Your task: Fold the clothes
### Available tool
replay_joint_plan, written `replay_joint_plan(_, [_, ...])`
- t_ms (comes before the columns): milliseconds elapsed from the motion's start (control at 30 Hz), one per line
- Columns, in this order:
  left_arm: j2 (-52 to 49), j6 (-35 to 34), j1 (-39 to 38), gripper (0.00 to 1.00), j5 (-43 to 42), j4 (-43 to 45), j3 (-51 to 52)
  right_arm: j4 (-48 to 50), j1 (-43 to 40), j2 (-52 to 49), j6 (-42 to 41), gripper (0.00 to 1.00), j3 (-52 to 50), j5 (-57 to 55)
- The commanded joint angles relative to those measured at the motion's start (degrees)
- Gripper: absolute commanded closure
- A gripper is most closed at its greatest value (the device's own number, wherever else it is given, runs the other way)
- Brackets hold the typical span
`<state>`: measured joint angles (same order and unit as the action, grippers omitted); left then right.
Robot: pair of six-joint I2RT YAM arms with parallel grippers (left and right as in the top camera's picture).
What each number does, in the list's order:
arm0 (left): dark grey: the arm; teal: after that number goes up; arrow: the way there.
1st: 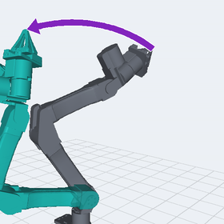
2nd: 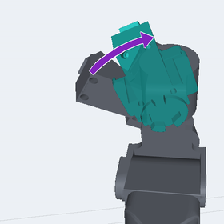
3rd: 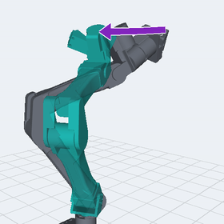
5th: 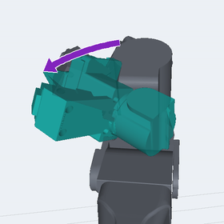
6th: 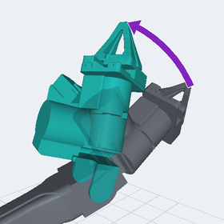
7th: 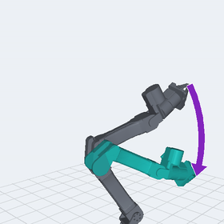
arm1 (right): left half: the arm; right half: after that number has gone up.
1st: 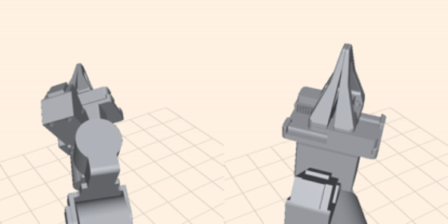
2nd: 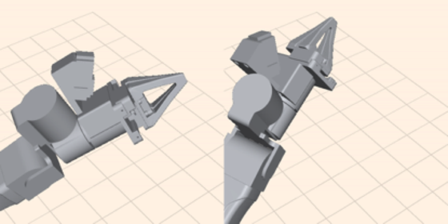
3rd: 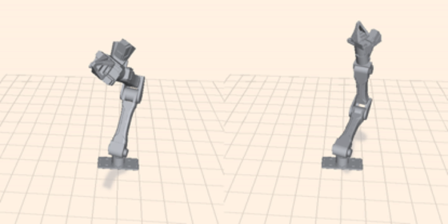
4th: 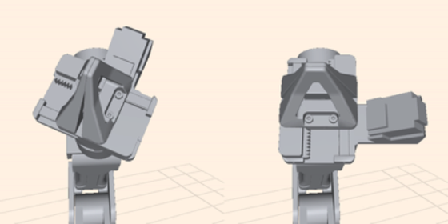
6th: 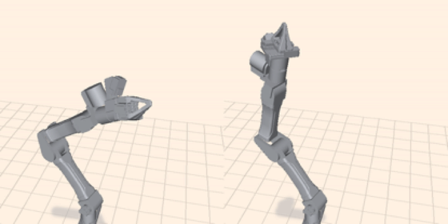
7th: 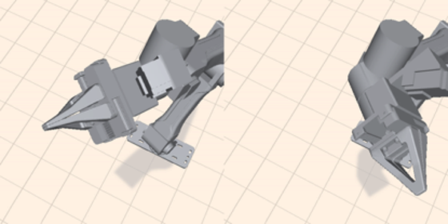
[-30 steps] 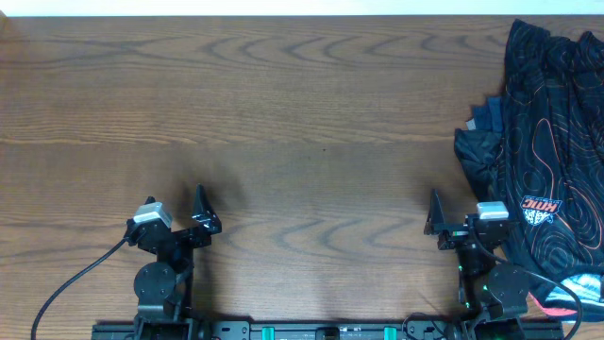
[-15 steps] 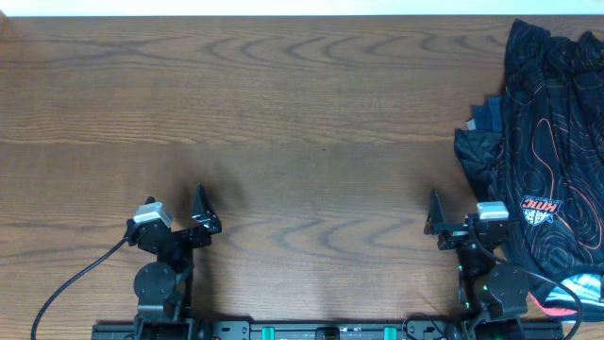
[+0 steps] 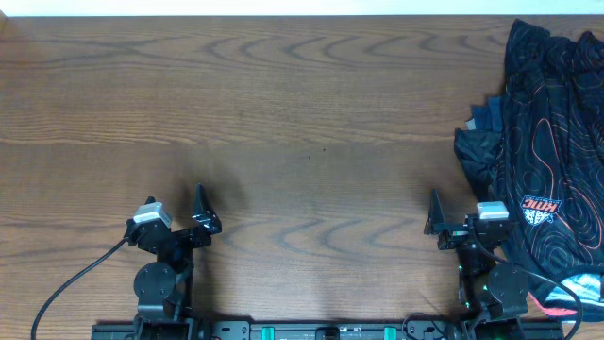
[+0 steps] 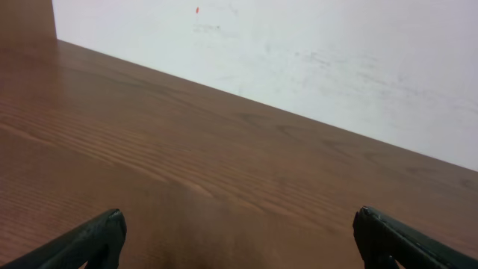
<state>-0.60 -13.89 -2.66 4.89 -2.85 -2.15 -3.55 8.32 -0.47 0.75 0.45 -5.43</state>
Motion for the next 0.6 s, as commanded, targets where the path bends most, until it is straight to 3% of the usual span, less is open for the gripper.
replay_joint_plan(0, [0.4,-0.3,0.3,0.02,0.3,-0.7,1.9,-0.1,0.7,0.1,0.6,0.01,-0.1,-0.2])
replay_joint_plan(367, [0.4,-0.3,0.3,0.02,0.0,-0.9,1.5,-0.2,0.6,0.1,-2.6,0.01,0.0,1.0])
replay_joint_plan(567, [-1.9,-0.3,0.3,0.02,-4.1,-3.3,-2.7,-5.4,0.6,-1.5,-2.6,0.01,3.6,-0.6])
